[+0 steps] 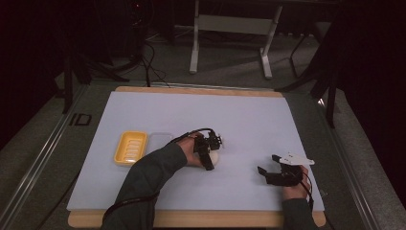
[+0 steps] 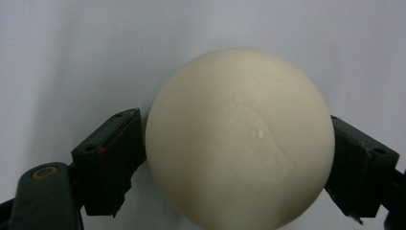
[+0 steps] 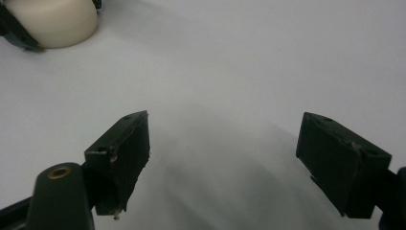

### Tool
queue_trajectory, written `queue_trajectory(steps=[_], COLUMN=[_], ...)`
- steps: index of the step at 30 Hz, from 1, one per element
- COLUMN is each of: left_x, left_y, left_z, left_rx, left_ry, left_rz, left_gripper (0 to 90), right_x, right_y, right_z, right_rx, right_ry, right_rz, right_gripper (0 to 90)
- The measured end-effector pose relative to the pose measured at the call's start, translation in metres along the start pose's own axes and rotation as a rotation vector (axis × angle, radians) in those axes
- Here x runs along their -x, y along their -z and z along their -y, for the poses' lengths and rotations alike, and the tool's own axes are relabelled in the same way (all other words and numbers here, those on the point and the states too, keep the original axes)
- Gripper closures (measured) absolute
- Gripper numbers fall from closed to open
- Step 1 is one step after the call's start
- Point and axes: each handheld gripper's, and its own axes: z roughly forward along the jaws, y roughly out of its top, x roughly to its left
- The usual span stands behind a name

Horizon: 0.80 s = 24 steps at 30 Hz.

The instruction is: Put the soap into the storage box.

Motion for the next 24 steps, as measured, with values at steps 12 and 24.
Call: queue_trajectory(steps=[12,24], left_x=[0.0004,-0.0027], left_y=[0.0024,0.0033], left_z=[-0.0031,-0.0049], left_rx=[-0.024,-0.034], left_ry=[-0.001,-0.009], left_rz=[0.002,0.009], left_gripper=[24.8,25.1], right_x=[-0.0003,-0.0004], right_y=[-0.0002,-0.0006], right_z=[-0.0001,-0.0002], right_rx=[-0.004,-0.006], right_ry=[0.003,0.003], right_rz=[-0.002,-0.003], right_gripper=[18.6,18.6])
